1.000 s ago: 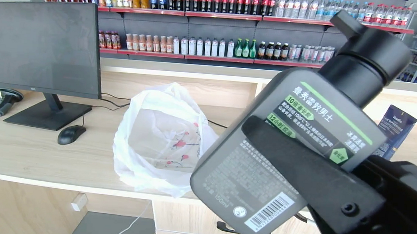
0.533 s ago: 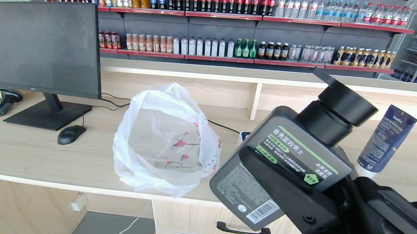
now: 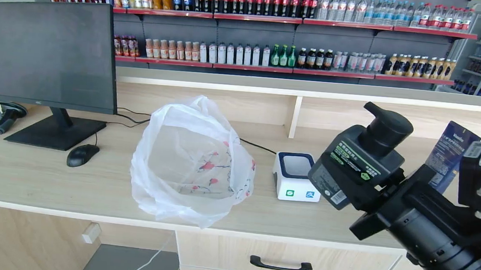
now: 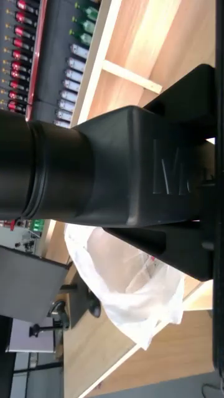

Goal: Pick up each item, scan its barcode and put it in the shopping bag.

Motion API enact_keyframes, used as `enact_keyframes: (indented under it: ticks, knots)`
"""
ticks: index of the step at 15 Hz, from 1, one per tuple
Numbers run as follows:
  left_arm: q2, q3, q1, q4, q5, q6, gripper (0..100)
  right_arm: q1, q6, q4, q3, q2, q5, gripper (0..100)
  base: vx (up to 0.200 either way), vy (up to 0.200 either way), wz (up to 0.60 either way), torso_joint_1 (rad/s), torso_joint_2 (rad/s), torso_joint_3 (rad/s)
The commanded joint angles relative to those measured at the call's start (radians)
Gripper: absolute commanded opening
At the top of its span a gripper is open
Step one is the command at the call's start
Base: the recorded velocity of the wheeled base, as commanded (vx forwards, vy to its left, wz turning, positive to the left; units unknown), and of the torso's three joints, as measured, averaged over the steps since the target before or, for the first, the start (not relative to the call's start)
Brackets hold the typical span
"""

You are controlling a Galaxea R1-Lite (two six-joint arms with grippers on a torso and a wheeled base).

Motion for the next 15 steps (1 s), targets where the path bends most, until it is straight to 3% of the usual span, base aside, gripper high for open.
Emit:
enact_keyframes:
  ticks: [1, 5, 7, 15]
  knots:
    - [0.000, 0.000, 0.001, 0.000, 0.000, 0.000, 100, -0.110, -0.023, -0.001, 0.022, 0.012, 0.004, 0, 0.000, 0.000, 0.00, 0.000, 0.00, 0.000]
    - [0.000, 0.000, 0.001, 0.000, 0.000, 0.000, 100, -0.110, -0.038, -0.001, 0.057, 0.024, 0.004, 0, 0.000, 0.000, 0.00, 0.000, 0.00, 0.000]
    - [0.000, 0.000, -0.002, 0.000, -0.003, 0.024, 100, -0.110, -0.034, -0.001, 0.064, 0.025, 0.004, 0, 0.000, 0.000, 0.00, 0.000, 0.00, 0.000]
    - [0.000, 0.000, -0.001, 0.000, -0.003, 0.021, 100, -0.110, -0.006, -0.001, 0.070, 0.030, 0.004, 0, 0.000, 0.000, 0.00, 0.000, 0.00, 0.000]
